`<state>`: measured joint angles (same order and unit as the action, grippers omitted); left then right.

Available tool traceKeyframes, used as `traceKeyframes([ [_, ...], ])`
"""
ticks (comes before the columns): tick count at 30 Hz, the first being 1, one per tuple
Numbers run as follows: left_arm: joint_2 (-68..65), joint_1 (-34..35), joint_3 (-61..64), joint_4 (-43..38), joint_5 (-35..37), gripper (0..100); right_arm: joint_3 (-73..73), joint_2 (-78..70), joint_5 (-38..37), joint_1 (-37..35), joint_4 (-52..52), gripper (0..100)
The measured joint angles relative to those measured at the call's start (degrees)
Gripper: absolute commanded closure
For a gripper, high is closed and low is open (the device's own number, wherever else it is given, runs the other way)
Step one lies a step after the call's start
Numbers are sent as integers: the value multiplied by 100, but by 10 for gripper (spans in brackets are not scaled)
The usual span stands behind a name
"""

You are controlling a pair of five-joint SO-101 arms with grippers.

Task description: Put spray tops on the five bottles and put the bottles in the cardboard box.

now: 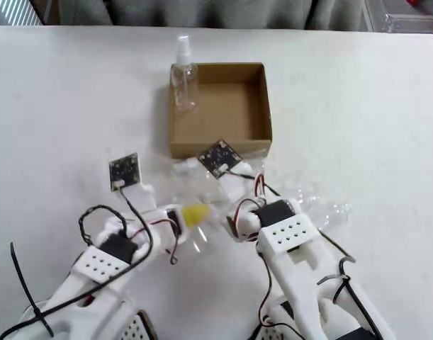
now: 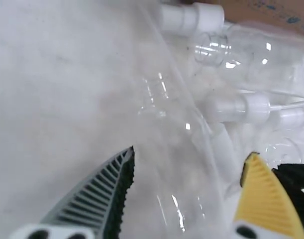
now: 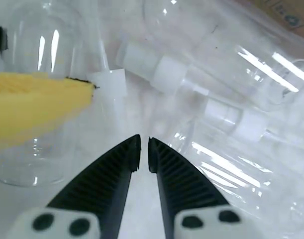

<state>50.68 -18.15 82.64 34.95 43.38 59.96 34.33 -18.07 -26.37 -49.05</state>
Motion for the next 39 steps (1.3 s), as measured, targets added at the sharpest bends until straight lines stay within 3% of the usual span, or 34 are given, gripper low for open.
traceKeyframes([
  [9,-1688,185,-976,0,158,671,0,0,0,0,0,984],
  [20,-1662,18,-1160,545,158,675,0,0,0,-9,0,984],
  [32,-2295,-123,-1213,35,176,679,0,0,0,0,0,984],
  [35,-2303,-132,-1213,-44,176,753,0,0,0,-9,0,984],
  [39,-2268,-167,-1248,-114,176,928,0,0,0,0,0,984],
])
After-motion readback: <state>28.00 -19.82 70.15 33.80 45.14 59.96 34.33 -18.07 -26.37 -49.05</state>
